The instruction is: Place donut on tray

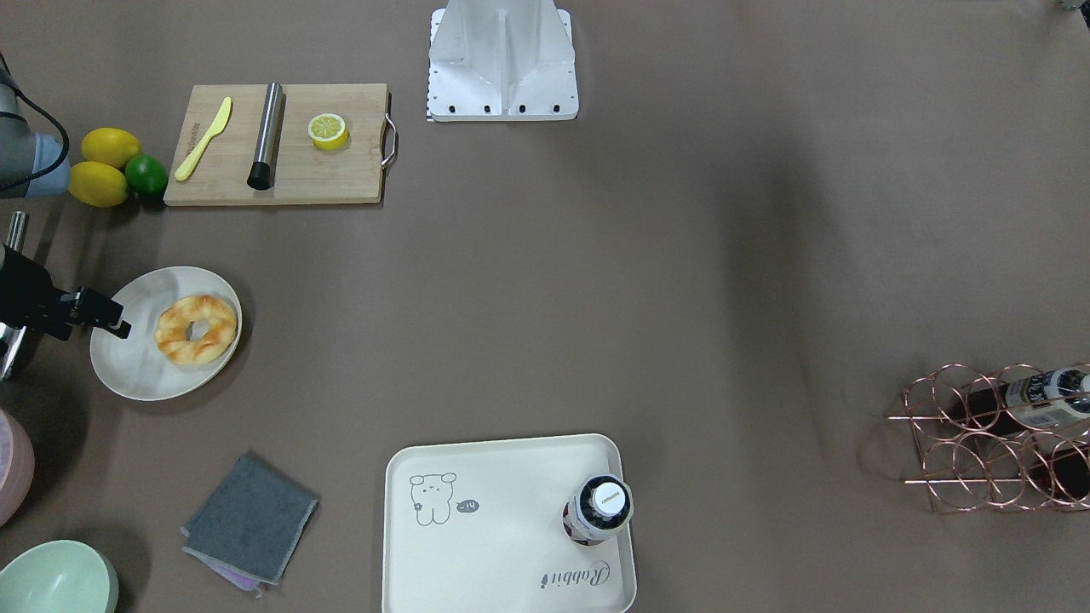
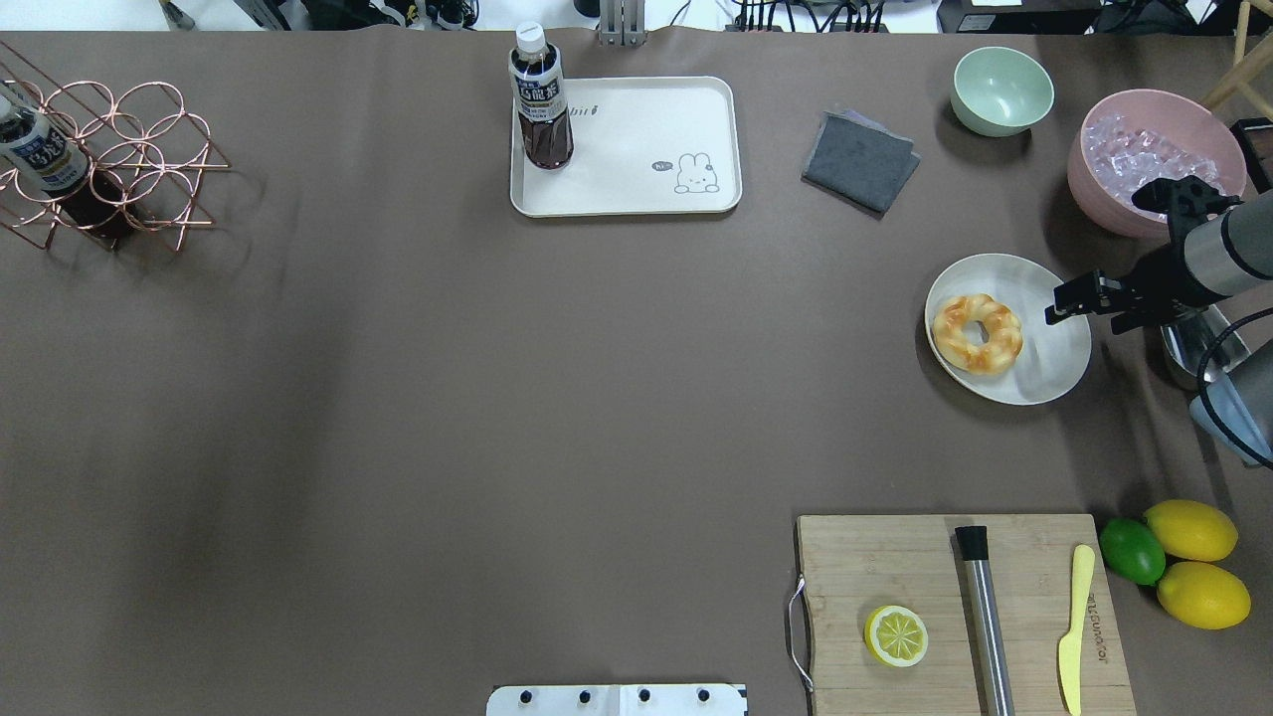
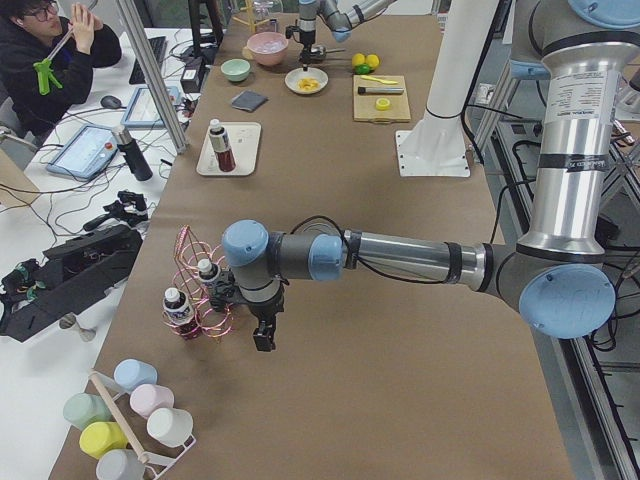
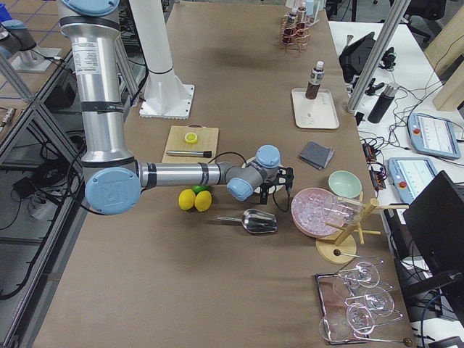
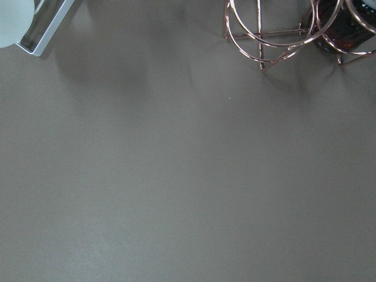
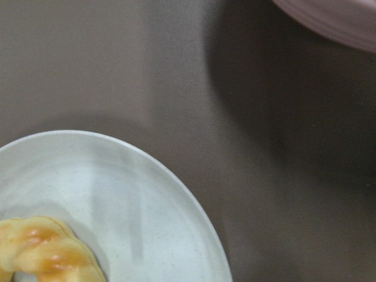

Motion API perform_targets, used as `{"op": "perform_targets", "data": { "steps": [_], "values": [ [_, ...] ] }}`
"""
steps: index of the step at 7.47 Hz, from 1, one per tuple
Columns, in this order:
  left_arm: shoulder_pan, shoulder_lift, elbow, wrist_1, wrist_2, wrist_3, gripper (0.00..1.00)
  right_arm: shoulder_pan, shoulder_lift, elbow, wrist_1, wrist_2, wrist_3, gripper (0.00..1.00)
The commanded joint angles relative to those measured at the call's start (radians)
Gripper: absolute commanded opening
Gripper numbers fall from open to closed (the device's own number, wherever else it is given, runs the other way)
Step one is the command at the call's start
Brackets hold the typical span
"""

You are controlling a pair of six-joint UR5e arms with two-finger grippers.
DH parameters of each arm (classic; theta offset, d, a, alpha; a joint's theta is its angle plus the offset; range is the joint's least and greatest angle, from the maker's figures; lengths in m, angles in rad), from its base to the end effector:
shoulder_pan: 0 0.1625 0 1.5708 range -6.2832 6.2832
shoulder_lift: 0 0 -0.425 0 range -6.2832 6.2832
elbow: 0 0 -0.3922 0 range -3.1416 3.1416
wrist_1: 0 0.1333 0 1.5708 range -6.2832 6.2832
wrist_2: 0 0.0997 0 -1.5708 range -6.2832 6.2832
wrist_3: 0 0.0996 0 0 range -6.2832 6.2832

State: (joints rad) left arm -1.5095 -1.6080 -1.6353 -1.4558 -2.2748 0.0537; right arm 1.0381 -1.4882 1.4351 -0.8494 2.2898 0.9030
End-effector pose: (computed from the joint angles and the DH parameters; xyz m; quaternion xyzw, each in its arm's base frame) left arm -0.0378 -0.5079 0.6246 -0.0075 0.3447 0.0517 0.9372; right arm -0.2217 -0.5094 0.6039 0.0126 -0.4523 0.0494 0.8904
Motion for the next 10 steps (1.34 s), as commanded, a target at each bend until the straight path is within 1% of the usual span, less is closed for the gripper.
{"op": "perform_targets", "data": {
  "steps": [1,2,3,4,5,8,9,10],
  "values": [
    [0.0,0.002,0.0,0.0,0.0,0.0,0.98,-0.021,-0.009,-0.001,0.0,-0.015,0.007,1.0],
    [0.0,0.002,0.0,0.0,0.0,0.0,0.98,-0.023,-0.011,0.001,0.001,-0.015,0.01,0.89],
    [0.0,0.005,0.0,0.0,0.001,0.0,0.98,-0.023,-0.012,0.004,0.001,-0.015,0.04,0.47],
    [0.0,0.008,0.0,0.0,0.001,0.0,0.98,-0.023,-0.012,0.011,0.001,-0.015,0.047,0.15],
    [0.0,0.008,0.0,0.0,0.001,0.0,0.98,-0.023,-0.011,0.013,0.003,-0.013,0.045,0.0],
    [0.0,0.008,0.002,0.0,0.001,0.0,0.98,-0.023,-0.012,0.007,0.027,-0.01,0.05,0.0],
    [0.0,0.008,0.0,0.0,0.001,0.0,0.98,-0.023,-0.008,0.011,0.036,0.003,0.06,0.0],
    [0.0,0.008,0.002,0.0,0.001,0.0,0.98,-0.018,0.008,0.011,0.08,0.035,0.121,0.0]
  ]
}}
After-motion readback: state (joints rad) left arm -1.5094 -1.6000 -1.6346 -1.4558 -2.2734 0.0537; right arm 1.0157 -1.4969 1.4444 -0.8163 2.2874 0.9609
